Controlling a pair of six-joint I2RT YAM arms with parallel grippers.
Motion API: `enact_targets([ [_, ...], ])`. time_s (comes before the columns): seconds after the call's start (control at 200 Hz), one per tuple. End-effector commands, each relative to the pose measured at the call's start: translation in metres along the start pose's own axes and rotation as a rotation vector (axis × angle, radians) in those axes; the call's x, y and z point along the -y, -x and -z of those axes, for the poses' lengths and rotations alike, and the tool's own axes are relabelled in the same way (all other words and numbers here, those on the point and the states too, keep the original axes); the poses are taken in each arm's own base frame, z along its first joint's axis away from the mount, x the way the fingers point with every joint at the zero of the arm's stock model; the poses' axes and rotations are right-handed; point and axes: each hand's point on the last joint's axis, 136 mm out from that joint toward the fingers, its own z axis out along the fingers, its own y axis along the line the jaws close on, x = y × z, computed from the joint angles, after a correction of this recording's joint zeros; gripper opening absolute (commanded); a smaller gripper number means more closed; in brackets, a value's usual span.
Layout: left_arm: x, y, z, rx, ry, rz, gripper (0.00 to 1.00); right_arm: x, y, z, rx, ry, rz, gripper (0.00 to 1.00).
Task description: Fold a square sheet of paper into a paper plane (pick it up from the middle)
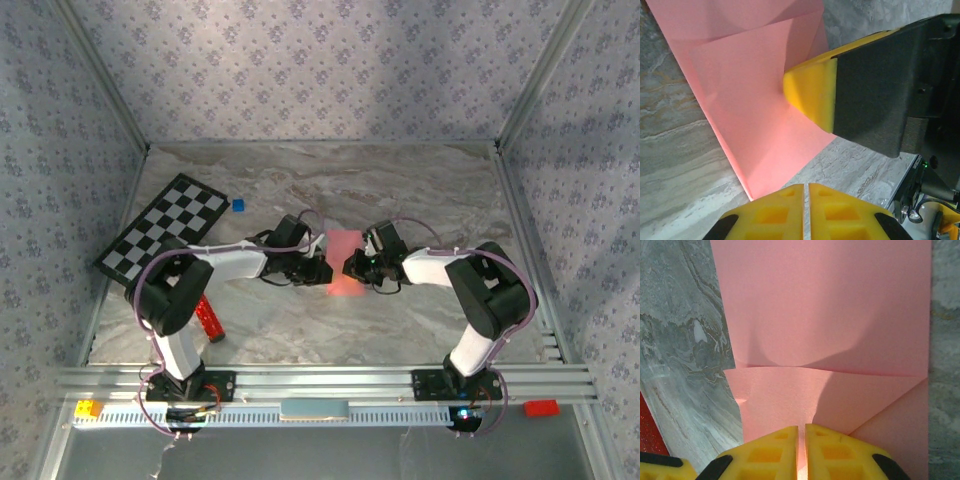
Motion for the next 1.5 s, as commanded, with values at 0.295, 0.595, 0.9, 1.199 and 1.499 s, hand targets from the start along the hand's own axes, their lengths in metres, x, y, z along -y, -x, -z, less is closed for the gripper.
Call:
enact_targets([
  [0.295,-0.029,-0.025,-0.03,-0.099,0.025,0.046,0.06,0.016,-0.003,-0.003,-0.019,-0.066,-0.026,0.13],
  [0.595,-0.05,-0.04,-0.028,-0.099,0.101,0.088,0.04,-0.003,0.006,0.006,0.009,-0.012,-0.001,0.14],
  [0.9,-0.041,-0.035,-0.026,-0.097,0.087,0.073,0.04,-0.009,0.009,0.009,0.003,0.007,0.013,0.16],
  [1.199,-0.029,-0.035,-0.021,-0.108,0.065,0.055,0.06,0.042,0.005,0.0,-0.014,-0.187,-0.08,0.05],
  [1.499,-0.022,-0.035,-0.015,-0.108,0.046,0.039,0.1,0.04,0.004,-0.001,-0.015,-0.177,-0.068,0.05],
])
